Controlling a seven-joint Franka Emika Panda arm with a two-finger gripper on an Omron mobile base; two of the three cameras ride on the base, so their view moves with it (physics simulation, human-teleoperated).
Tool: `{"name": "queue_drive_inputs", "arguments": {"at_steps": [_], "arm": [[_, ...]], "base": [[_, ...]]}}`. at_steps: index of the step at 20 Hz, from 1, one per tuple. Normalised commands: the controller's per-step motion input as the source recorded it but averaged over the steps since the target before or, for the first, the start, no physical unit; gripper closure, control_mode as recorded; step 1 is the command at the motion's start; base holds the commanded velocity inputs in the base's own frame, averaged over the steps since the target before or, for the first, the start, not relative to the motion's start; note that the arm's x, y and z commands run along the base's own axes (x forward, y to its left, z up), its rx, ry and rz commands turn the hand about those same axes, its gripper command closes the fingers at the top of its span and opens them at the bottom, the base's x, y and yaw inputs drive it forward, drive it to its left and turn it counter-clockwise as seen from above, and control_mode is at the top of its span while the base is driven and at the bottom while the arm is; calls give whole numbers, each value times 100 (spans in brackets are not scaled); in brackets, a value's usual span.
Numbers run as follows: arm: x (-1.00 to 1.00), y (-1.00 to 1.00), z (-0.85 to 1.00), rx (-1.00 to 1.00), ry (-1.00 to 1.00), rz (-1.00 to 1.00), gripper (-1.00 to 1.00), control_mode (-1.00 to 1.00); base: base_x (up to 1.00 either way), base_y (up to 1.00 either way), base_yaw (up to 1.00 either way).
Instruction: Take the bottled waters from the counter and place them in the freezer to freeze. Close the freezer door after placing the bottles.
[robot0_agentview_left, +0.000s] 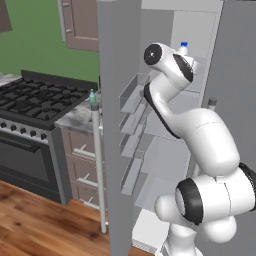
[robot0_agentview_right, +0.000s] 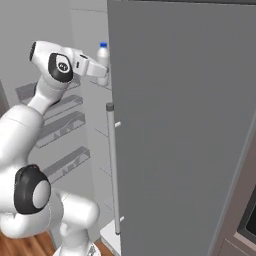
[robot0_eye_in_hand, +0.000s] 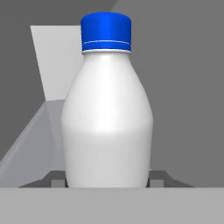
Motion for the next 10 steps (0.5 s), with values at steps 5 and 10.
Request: {"name": "queue_drive_inputs", "arguments": {"at_steps": [5,10], "arm": [[30,-8,-26,-8,-7,0,100,-100],[30,-11,-21,-8,-9,0,100,-100]], "base": [[0,0,0],[0,0,0]]}}
